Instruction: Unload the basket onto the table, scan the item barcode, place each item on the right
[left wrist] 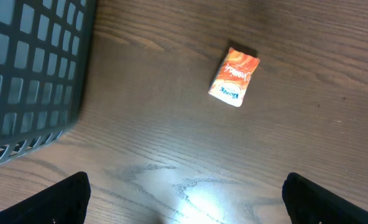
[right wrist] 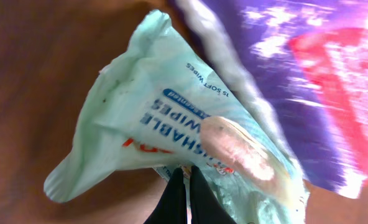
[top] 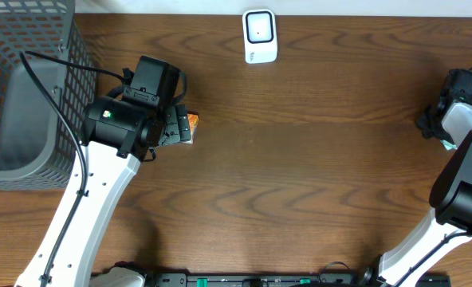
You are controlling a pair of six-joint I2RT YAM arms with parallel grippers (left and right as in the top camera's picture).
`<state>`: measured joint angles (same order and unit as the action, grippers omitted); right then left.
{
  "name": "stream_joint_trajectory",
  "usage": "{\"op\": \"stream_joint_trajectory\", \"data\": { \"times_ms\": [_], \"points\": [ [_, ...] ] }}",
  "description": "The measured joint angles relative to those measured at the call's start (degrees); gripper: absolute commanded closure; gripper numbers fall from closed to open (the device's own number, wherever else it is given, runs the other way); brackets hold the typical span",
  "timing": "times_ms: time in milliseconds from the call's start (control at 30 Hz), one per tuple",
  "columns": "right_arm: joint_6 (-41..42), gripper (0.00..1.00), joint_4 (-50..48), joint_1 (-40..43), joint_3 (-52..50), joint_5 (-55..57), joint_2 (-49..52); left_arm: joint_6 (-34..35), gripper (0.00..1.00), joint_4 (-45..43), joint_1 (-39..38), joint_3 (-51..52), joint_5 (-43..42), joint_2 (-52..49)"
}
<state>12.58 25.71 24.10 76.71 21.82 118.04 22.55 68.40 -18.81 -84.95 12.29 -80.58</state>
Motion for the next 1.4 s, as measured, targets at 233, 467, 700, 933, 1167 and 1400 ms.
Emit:
{"op": "stream_joint_trajectory", "data": {
  "times_ms": [233, 467, 700, 933, 1167, 1400],
  "points": [
    [0.0, 0.92, 1.2, 0.0, 0.0, 2.1, -1.3, 0.0, 0.02, 0.0, 0.0, 0.0, 0.0, 0.0],
    [0.1, 0.6, 1.2, -1.0, 0.0, -1.7, -8.9, 0.0, 0.02, 0.0, 0.0, 0.0, 0.0, 0.0],
    [0.1, 0.41, 1.1, -5.0, 0.1, -10.6, -19.0, 0.0, 0.02, 0.0, 0.0, 0.0, 0.0, 0.0],
    [0.3, 0.18, 1.1, -10.0, 0.2, -33.9, -22.8, 0.0, 0.02, 0.0, 0.0, 0.0, 0.0, 0.0],
    [3.2, 0.01, 0.6, -20.3, 0.3, -51.2, -22.0, 0.0, 0.02, 0.0, 0.0, 0.0, 0.0, 0.0],
    [5.2, 0.01, -1.6, -33.5, 0.3, -52.6, -18.3, 0.0, 0.02, 0.0, 0.0, 0.0, 0.0, 0.0]
  ]
}}
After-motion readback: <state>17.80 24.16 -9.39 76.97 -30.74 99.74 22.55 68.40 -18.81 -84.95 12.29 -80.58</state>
